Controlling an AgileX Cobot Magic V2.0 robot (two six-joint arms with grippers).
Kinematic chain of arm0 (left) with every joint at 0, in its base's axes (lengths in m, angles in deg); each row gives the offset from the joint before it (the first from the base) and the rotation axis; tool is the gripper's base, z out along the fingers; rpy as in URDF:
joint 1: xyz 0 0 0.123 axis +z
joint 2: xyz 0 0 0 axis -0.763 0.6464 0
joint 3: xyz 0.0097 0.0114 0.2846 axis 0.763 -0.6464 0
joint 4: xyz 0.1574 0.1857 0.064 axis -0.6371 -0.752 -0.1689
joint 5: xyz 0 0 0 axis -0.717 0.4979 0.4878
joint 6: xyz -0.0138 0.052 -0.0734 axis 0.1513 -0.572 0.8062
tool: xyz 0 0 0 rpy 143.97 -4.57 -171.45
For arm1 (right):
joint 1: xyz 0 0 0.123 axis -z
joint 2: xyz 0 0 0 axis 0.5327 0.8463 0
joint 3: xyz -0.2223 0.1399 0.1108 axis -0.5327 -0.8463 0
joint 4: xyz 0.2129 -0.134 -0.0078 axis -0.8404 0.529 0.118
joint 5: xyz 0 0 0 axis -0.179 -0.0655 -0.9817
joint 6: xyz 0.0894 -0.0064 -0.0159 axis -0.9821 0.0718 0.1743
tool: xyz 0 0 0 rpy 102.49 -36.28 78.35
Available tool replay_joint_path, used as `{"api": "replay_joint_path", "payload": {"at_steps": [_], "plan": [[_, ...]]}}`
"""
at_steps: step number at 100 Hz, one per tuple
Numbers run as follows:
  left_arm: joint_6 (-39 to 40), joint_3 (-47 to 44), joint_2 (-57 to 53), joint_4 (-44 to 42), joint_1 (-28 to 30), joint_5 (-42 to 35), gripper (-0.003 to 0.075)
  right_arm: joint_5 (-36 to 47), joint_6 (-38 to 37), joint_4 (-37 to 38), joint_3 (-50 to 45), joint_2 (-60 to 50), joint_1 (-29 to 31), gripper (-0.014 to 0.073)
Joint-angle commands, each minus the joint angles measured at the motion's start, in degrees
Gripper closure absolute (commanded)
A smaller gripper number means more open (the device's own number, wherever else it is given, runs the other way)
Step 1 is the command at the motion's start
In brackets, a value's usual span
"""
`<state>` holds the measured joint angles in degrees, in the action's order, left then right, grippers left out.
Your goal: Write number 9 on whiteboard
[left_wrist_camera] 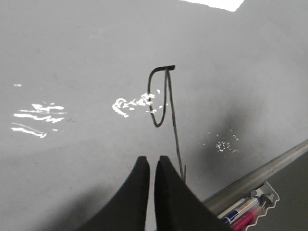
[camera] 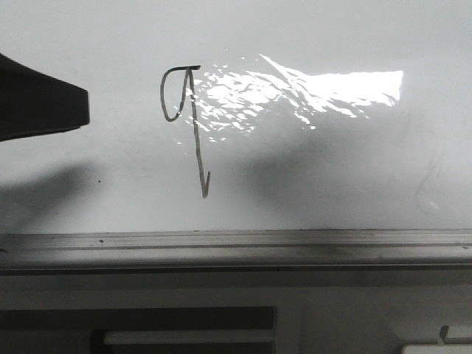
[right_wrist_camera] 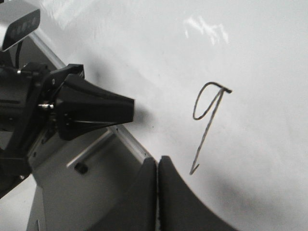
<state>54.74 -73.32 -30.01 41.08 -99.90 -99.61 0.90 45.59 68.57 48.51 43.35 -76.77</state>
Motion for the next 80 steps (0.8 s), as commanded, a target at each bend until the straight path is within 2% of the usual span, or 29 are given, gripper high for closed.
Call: {"api": "replay_joint_path", "payload": {"at_steps": [1,13,28,59,80], "plan": [[0.1,-0.7,-4.8,-1.8,0.0,-3.3,0.0741,11.2,0.2,1.5,-4.3,-6.1,-0.1,0.0659],[0.0,-4.8,-12.5,-2.4,0.0,-3.3,0.0741,20.5,0.2,2.3,-14.0,-14.2,-0.1,0.0659],[0.0,-9.9,-21.8,-2.4,0.0,-3.3,0.0741,27.0,0.2,2.4,-25.2,-25.9,-0.1,0.0659],[0.0,-16.0,-34.7,-2.4,0.0,-2.5,0.0741,28.1,0.3,2.5,-38.9,-48.4,-0.1,0.0659],[0.0,-16.0,-35.2,-2.4,0.0,-2.5,0.0741,28.0,0.3,2.5,-40.6,-54.1,-0.1,0.0659]]}}
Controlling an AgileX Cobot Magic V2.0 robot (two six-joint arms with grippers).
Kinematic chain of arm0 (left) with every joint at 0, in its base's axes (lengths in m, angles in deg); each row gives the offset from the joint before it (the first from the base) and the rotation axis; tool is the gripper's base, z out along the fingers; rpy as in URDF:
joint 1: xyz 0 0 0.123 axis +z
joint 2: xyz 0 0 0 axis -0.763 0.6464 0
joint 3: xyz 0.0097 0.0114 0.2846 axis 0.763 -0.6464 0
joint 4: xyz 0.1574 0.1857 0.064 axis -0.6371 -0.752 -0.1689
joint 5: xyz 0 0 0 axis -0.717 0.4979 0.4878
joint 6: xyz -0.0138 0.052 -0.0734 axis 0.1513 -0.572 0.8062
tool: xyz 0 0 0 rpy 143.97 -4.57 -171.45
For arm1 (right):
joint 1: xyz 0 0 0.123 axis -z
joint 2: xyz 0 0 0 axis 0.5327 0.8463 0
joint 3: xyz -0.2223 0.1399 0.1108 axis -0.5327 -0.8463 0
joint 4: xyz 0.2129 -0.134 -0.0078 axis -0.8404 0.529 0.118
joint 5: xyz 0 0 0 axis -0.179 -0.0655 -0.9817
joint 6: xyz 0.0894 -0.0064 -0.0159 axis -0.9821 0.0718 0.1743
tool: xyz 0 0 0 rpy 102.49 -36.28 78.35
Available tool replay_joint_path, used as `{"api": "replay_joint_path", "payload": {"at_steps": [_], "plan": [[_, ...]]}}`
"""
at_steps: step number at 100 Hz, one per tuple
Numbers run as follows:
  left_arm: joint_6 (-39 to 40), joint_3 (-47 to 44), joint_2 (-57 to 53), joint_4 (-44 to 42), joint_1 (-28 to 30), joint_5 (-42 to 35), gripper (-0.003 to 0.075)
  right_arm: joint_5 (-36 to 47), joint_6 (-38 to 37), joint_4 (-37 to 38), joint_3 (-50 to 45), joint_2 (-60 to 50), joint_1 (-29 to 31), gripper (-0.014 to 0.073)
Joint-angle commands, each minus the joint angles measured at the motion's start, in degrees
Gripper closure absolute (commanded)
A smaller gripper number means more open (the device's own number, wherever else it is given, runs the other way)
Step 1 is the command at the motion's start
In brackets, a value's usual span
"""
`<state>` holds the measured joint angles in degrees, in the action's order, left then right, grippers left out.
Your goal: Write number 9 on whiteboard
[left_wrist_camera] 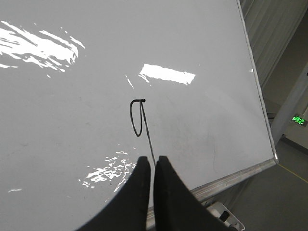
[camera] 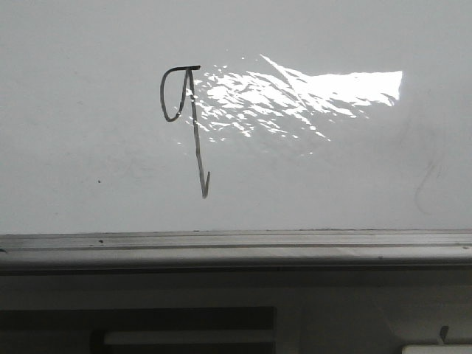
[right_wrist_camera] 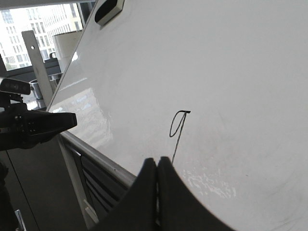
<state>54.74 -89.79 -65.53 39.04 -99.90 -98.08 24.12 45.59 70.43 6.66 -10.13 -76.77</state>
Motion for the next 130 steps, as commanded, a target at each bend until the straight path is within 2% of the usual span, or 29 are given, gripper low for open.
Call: {"api": "replay_joint_path", "payload": {"at_steps": [1,72,88,102,115,130], "plan": [[0.0,0.5,0.3,-0.4,0.0,-4.0,0.0741,4.8,0.3,0.6,1.2,-0.6,-0.1,0.0659],[0.0,-1.4,0.3,-0.4,0.0,-5.4,0.0741,4.8,0.3,0.6,1.2,-0.6,-0.1,0.0659],[0.0,-1.3,-3.2,-0.4,0.0,0.9,0.0741,4.8,0.3,0.6,1.2,-0.6,-0.1,0.0659],[0.0,-1.3,-9.7,-0.4,0.1,2.3,0.0741,4.8,0.3,0.6,1.2,-0.6,-0.1,0.0659],[0.0,-1.3,-14.4,-0.4,4.8,3.4,0.0741,4.9,0.3,0.6,1.2,-0.6,-0.1,0.0659],[0.0,-1.3,-17.8,-3.1,16.9,6.5,0.0741,4.9,0.3,0.6,1.2,-0.6,-0.1,0.0659]]}}
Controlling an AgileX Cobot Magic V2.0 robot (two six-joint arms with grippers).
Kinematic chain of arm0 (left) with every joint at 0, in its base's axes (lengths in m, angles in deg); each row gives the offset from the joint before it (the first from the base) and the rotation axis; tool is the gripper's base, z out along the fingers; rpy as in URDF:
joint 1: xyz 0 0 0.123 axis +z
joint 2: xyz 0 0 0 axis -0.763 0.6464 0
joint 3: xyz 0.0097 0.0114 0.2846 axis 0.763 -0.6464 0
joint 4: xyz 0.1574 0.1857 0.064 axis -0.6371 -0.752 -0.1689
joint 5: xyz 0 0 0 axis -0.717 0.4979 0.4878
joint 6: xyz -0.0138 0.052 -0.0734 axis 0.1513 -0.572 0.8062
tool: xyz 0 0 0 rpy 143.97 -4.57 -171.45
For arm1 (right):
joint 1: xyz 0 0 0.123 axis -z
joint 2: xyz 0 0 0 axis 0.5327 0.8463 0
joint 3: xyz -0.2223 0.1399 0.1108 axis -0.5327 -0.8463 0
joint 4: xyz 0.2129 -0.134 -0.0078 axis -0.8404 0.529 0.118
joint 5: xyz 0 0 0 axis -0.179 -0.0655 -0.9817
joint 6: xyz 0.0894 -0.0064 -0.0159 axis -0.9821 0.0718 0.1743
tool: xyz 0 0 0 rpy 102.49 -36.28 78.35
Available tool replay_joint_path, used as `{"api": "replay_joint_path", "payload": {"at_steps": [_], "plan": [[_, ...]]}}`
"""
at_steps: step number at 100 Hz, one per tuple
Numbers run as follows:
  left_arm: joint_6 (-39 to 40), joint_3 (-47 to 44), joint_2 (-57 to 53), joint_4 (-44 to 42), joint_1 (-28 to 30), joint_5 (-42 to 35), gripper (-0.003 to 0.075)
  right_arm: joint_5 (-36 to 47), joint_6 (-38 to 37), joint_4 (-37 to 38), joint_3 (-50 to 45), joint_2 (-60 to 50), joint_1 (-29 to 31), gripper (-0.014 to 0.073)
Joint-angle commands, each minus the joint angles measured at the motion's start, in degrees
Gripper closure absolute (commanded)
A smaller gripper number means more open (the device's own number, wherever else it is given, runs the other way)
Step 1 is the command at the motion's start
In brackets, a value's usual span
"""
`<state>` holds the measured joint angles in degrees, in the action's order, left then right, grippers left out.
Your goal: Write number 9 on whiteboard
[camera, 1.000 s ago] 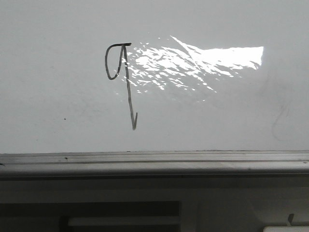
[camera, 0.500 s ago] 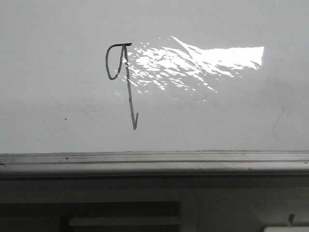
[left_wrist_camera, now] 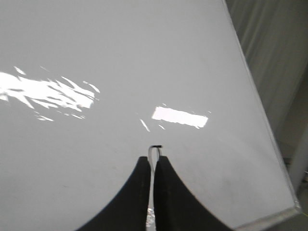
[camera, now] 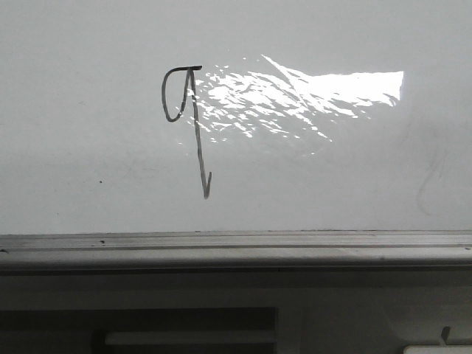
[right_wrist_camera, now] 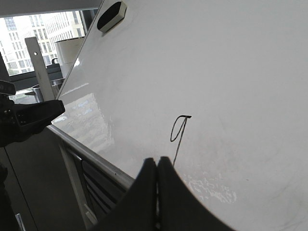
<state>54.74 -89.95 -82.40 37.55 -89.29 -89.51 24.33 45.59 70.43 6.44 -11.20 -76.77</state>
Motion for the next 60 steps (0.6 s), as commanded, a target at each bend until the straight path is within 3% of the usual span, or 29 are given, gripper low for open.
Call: {"api": "replay_joint_path", "payload": {"at_steps": [1,16,32,52,60], "plan": [[0.0,-1.1,-1.1,-1.7,6.9,-1.9,0.0741,4.7,0.3,0.6,1.4,0.4,-0.1,0.0659],[0.0,-1.1,-4.3,-5.0,19.8,2.2,0.0741,4.7,0.3,0.6,1.4,0.4,-0.1,0.0659],[0.0,-1.1,-4.7,-10.3,30.1,12.9,0.0741,4.7,0.3,0.6,1.4,0.4,-0.1,0.0659],[0.0,-1.1,-4.7,-9.9,34.9,28.9,0.0741,4.7,0.3,0.6,1.4,0.4,-0.1,0.0659],[-2.8,-1.0,-4.7,-9.7,35.0,29.9,0.0741,4.7,0.3,0.6,1.4,0.4,-0.1,0.0659]]}}
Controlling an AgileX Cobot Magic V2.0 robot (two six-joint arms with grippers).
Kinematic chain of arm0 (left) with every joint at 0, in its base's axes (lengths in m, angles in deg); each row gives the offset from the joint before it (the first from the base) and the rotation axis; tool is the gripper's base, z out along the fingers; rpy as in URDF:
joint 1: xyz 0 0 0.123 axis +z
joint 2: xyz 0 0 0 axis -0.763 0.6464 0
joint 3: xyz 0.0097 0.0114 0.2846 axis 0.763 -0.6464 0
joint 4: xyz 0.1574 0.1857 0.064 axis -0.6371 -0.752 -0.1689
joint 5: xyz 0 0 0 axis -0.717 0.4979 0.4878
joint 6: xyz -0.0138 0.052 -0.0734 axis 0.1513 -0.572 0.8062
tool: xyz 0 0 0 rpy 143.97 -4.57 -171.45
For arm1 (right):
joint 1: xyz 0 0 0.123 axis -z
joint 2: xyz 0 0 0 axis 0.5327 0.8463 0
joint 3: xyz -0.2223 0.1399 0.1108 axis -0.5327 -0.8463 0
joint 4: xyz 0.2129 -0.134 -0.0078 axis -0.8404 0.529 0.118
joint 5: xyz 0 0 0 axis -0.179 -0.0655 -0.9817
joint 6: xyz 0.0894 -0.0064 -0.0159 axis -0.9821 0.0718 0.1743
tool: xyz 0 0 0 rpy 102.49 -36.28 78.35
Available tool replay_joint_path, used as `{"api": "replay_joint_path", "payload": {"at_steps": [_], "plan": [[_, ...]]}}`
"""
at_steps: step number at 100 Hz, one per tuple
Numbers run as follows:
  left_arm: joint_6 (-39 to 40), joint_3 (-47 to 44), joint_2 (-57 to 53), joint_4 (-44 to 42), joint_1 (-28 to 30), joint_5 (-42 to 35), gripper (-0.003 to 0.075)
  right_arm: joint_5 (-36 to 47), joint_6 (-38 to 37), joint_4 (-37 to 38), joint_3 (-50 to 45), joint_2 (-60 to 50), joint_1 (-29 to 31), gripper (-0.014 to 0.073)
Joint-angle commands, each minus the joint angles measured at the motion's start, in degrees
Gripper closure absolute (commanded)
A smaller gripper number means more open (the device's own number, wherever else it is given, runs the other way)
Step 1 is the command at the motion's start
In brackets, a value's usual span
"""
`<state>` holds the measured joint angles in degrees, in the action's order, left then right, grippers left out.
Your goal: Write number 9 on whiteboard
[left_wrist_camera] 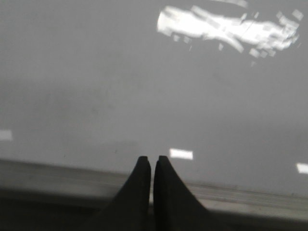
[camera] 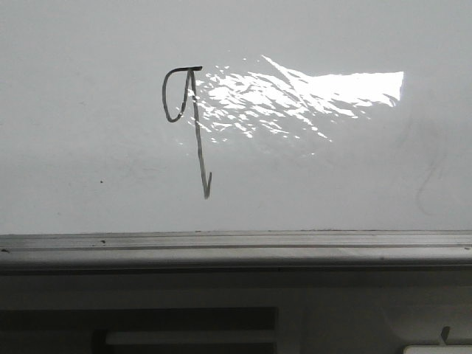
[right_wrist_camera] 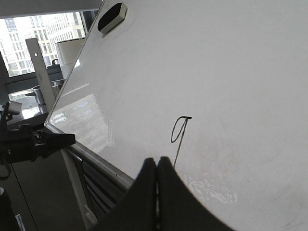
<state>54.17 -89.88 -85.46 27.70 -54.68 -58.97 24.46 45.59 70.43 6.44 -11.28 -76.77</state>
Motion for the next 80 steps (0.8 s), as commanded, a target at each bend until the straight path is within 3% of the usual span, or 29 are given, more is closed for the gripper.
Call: {"api": "replay_joint_path", "payload": {"at_steps": [1,80], "plan": [[-2.5,-1.1,-1.6,0.1,0.4,-0.9,0.0741,4.6,0.3,0.6,1.4,0.5,-0.1,0.0659],[-3.0,-1.1,-1.6,0.2,0.4,-1.2,0.0741,4.6,0.3,0.6,1.3,0.5,-0.1,0.0659]]}}
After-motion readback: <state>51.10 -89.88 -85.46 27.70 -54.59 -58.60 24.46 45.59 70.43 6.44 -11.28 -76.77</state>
